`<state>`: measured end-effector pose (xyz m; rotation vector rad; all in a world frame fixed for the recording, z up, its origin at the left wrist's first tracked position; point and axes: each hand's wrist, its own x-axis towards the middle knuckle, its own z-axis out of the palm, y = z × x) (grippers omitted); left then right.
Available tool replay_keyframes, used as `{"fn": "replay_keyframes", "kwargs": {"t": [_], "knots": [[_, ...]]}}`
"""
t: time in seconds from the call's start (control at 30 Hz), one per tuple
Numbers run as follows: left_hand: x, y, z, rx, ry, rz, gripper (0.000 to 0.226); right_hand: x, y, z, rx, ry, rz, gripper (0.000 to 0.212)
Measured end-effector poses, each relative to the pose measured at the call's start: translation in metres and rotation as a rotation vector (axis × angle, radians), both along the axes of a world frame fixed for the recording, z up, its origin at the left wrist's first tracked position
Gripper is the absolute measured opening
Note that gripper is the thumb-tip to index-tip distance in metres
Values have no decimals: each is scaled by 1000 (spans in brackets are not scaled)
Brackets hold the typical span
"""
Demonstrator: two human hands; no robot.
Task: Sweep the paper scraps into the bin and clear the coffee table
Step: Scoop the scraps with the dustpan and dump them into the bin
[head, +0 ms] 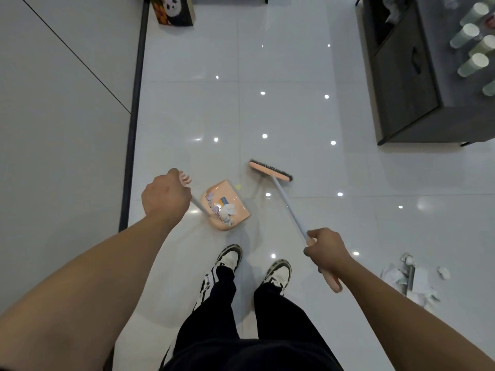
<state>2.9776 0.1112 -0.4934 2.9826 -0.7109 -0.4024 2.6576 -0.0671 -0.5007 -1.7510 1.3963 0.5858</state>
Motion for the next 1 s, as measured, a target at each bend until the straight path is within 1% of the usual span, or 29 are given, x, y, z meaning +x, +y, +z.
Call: {"fn": "replay_keyframes", "kwargs": {"t": [0.03,0.1,0.13,0.2,0.3,0.33,0.37,0.47,0.6,0.7,0.83,0.9,0.97,1.0], "knots": [[3,6,0,-9,-4,3,15,4,1,0,71,-79,-161,57],[9,19,3,-46,-22,36,15,12,5,1,240,-220,-503,51],[12,24,6,-63,-33,69,17,18,6,3,314,-276,-619,47],[18,30,11,-78,-47,127,18,33,9,2,448,-349,-743,35],[20,34,16,-63,-58,146,13,56,15,-9,713,-433,-886,21],[20,36,16,-57,-64,143,12,62,17,-14,764,-446,-933,20],[20,39,16,-51,-70,137,10,67,20,-19,771,-440,-956,19],[26,41,18,-45,-94,121,8,65,21,-26,648,-364,-938,17],[32,16,26,-57,-63,57,11,34,19,-15,488,-335,-1010,14],[27,-13,32,-82,-55,-14,12,9,21,-5,399,-309,-1100,13],[15,-55,35,-115,-42,-146,11,-29,17,-4,319,-274,-1275,14],[6,-77,34,-136,-39,-221,12,-51,17,-9,272,-259,-1334,11],[-6,-102,35,-171,-23,-299,12,-65,19,-9,187,-236,-1348,10],[-14,-115,36,-183,-12,-340,12,-71,21,-8,126,-233,-1319,12]]}}
